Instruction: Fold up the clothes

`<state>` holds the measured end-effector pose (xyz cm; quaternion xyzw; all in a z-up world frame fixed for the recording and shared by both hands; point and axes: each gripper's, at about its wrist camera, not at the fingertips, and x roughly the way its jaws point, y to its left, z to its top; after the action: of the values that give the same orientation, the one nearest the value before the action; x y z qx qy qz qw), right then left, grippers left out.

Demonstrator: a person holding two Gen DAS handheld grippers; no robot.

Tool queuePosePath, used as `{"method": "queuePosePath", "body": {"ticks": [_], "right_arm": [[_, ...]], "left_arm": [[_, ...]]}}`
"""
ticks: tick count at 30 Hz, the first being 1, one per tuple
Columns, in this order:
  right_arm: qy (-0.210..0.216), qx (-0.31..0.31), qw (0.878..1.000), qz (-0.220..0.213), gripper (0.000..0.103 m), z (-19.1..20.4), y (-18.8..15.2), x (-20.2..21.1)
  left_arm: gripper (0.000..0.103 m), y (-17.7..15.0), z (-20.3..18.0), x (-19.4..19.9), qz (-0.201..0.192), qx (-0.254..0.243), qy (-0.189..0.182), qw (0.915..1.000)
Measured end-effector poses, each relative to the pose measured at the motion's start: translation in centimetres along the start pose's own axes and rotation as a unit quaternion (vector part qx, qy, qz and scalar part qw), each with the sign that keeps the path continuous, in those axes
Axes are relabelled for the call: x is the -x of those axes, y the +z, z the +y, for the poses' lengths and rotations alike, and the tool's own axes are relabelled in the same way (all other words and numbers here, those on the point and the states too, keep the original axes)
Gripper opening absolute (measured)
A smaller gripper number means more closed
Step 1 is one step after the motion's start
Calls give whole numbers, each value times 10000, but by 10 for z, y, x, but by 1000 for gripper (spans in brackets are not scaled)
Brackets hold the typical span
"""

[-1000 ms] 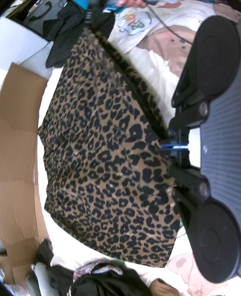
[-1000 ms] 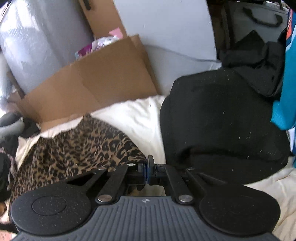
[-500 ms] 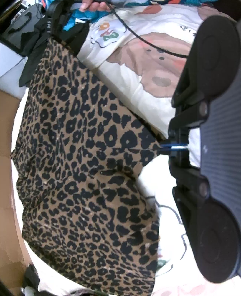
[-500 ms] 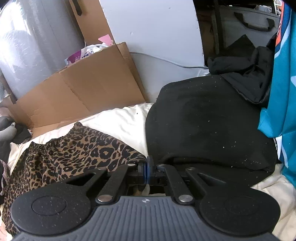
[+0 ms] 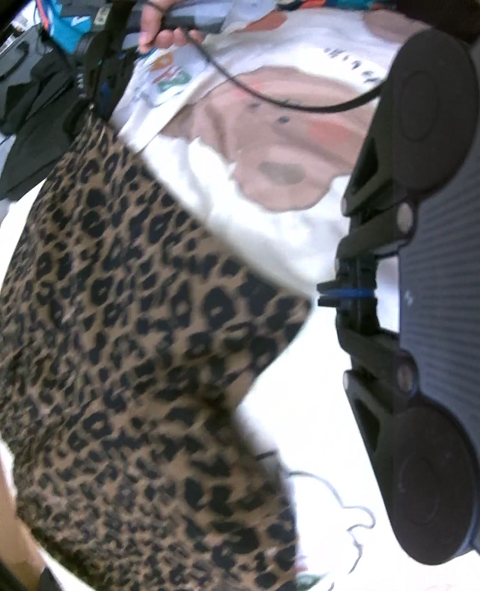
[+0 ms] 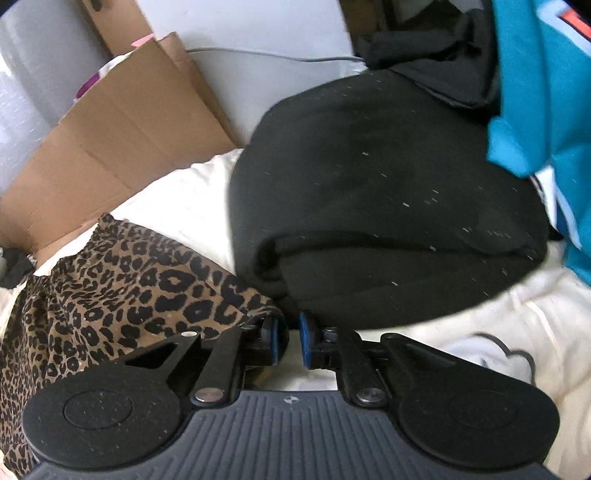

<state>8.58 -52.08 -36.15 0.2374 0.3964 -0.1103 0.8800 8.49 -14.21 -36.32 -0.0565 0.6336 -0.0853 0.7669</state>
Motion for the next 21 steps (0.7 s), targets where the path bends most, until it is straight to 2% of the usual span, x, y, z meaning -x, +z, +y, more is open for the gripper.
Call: {"method": "queuePosePath", "body": {"ticks": [5, 10, 14, 18, 21], "right_arm": [[-219, -236, 9995, -26, 11, -9, -13, 18], [-151, -801, 9965, -209, 14, -19, -23, 38], [154, -741, 9963, -418, 14, -9, -23, 46], [675, -302, 9969, -252, 14, 17, -19, 32], [1001, 50, 9949, -82, 16, 39, -20, 20]], "left_arm": [[1, 3, 3, 18, -87, -88, 95, 9999], [5, 16, 3, 36, -396, -42, 182, 9990], [5, 43, 7, 41, -745, 141, 136, 9970], [5, 65, 6, 26, -963, 72, 281, 9949], [5, 73, 11, 12, -904, 153, 285, 9954]]}}
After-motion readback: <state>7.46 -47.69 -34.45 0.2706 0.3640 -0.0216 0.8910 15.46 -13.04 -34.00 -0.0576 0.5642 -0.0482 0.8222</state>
